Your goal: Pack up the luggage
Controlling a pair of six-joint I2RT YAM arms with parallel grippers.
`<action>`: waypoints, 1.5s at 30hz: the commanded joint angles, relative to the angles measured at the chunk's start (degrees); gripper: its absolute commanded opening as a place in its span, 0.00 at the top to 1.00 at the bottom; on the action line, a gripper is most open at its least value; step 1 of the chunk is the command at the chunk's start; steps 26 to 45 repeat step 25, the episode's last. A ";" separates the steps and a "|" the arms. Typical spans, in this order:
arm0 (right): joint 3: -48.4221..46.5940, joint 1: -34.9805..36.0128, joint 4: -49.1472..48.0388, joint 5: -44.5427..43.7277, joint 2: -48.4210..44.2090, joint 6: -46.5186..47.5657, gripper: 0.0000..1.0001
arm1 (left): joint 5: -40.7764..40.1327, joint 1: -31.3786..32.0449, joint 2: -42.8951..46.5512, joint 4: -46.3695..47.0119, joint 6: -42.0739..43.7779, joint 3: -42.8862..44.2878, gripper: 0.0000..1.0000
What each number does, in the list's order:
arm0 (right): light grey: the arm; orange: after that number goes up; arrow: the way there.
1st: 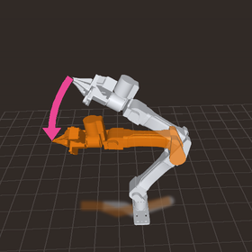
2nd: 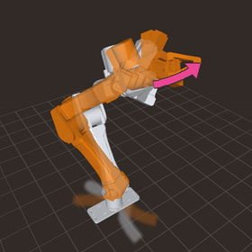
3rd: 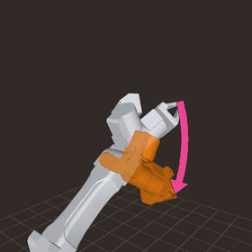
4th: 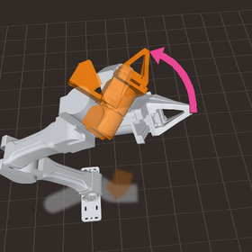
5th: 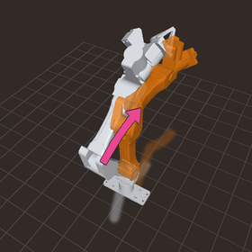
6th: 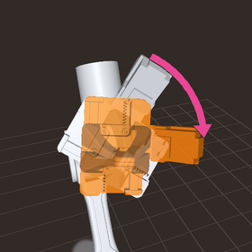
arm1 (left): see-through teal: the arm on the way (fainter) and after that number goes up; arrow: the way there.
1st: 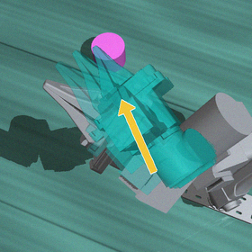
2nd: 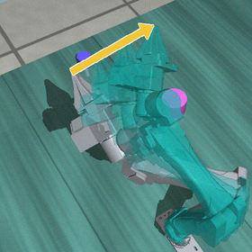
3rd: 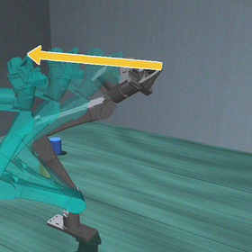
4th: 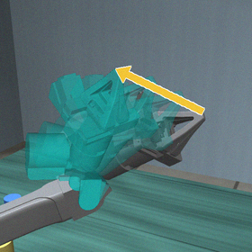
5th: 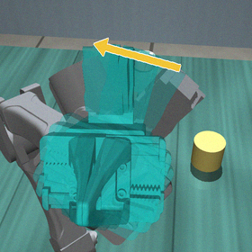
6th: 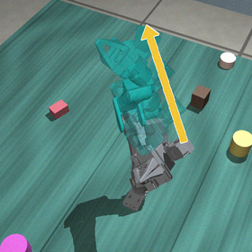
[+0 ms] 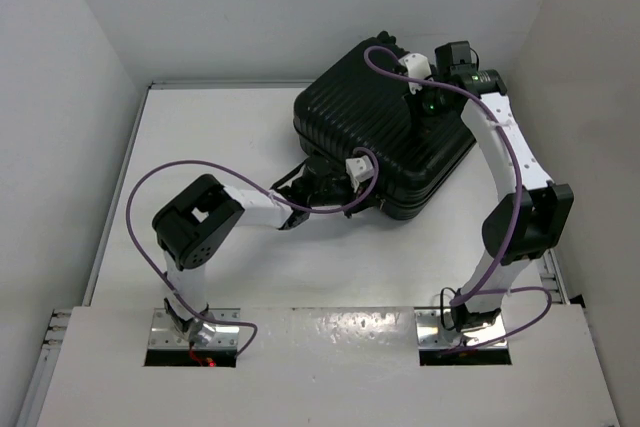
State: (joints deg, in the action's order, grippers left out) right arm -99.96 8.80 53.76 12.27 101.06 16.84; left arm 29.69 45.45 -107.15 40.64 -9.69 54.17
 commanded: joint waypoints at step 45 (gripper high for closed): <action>3.37 -16.43 -4.18 13.38 -14.30 -13.06 0.00 | -23.18 -23.27 31.93 -55.23 14.53 19.90 0.00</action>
